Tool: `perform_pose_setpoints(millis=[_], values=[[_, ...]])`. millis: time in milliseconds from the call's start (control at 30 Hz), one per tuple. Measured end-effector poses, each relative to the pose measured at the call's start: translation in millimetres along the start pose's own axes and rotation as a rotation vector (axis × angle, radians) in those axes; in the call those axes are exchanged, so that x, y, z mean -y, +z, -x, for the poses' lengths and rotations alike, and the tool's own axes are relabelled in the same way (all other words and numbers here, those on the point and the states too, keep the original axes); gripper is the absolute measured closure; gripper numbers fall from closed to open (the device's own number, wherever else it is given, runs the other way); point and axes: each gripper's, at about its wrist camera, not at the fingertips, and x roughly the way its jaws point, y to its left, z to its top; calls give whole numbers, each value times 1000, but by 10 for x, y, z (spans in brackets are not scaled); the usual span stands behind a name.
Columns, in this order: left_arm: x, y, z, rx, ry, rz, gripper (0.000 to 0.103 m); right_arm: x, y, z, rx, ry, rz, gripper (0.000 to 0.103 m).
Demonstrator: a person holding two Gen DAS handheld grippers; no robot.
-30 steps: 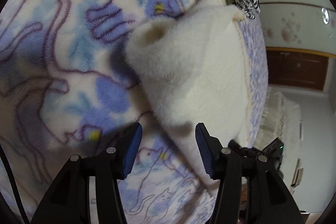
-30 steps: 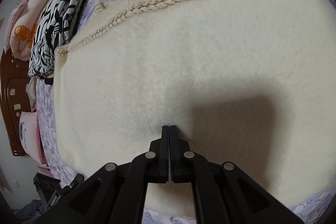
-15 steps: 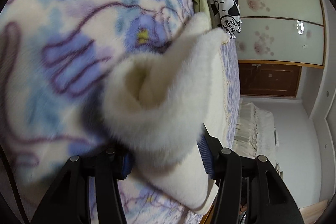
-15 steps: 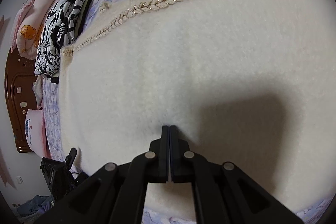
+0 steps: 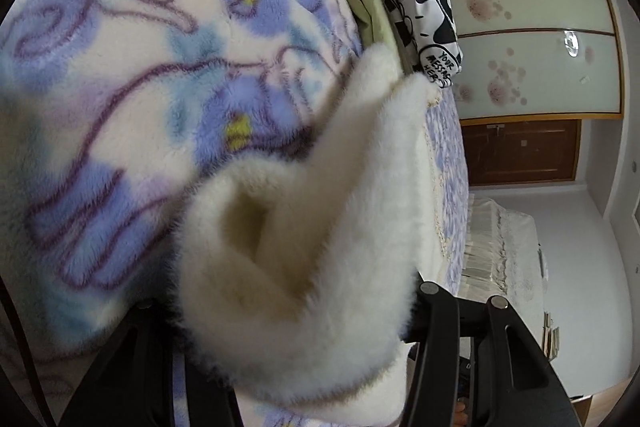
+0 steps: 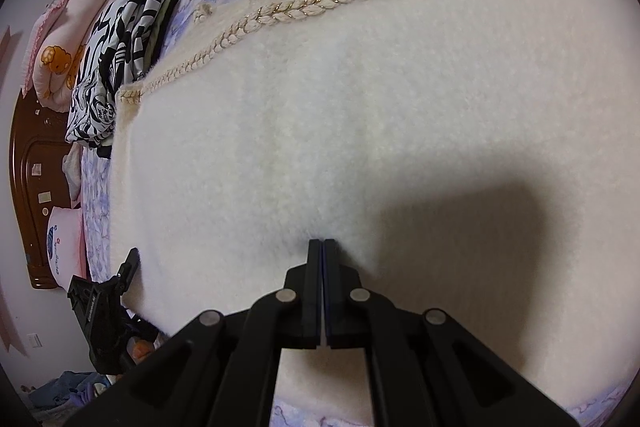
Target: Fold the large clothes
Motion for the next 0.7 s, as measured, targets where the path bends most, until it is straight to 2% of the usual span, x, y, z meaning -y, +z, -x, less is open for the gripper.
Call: perform_pose_setpoints(millis=[133, 300, 433, 700], values=[[137, -47, 78, 28, 68, -52, 62, 3, -13, 3, 12, 1, -4, 103], [183, -93, 162, 68, 90, -18, 71, 24, -31, 9, 28, 11, -17, 103], [158, -99, 203, 78, 72, 66, 75, 25, -32, 8, 29, 13, -9, 103], [480, -189, 313, 110, 113, -60, 83, -10, -14, -35, 22, -17, 14, 103]])
